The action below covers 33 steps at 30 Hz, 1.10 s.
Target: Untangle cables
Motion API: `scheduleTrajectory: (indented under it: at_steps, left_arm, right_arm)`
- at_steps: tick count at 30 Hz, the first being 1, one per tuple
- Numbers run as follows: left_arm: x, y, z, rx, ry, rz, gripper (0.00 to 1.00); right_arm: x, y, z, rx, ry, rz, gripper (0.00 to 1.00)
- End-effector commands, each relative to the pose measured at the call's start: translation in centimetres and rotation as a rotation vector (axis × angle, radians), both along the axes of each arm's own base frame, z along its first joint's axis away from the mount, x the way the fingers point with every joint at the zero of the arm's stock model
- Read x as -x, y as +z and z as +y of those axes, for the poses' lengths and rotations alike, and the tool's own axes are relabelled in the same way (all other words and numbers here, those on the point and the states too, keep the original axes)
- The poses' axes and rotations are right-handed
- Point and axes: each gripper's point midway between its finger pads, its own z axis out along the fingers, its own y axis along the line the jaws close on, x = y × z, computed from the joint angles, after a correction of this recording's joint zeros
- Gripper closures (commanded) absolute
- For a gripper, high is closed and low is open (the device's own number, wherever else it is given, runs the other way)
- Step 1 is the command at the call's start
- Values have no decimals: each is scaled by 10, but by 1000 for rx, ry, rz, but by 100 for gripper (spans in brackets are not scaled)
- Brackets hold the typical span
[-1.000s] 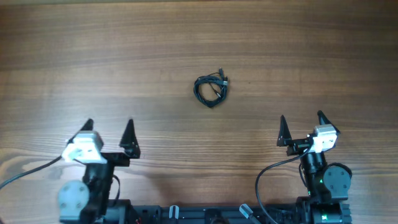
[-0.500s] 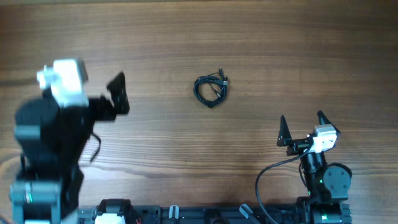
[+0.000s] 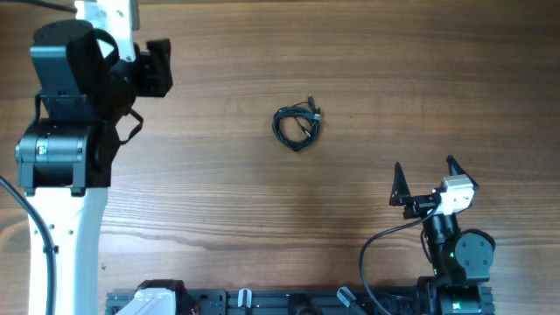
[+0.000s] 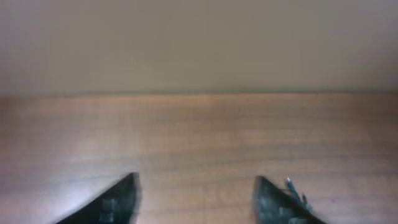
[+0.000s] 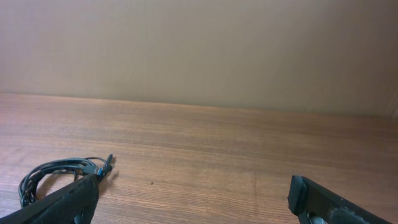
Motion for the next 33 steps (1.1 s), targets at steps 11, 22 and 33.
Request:
scheduleTrajectory:
  at_steps: [11, 22, 33]
  left_arm:
    - [-14, 45, 0, -17, -16, -178, 0]
    - [-13, 38, 0, -19, -15, -151, 0]
    - [-23, 52, 2, -23, -2, -216, 0]
  right_arm:
    - [0, 1, -2, -1, -10, -9, 0]
    - [0, 1, -2, -2, -9, -9, 0]
    - [0, 3, 2, -223, 13, 13, 0]
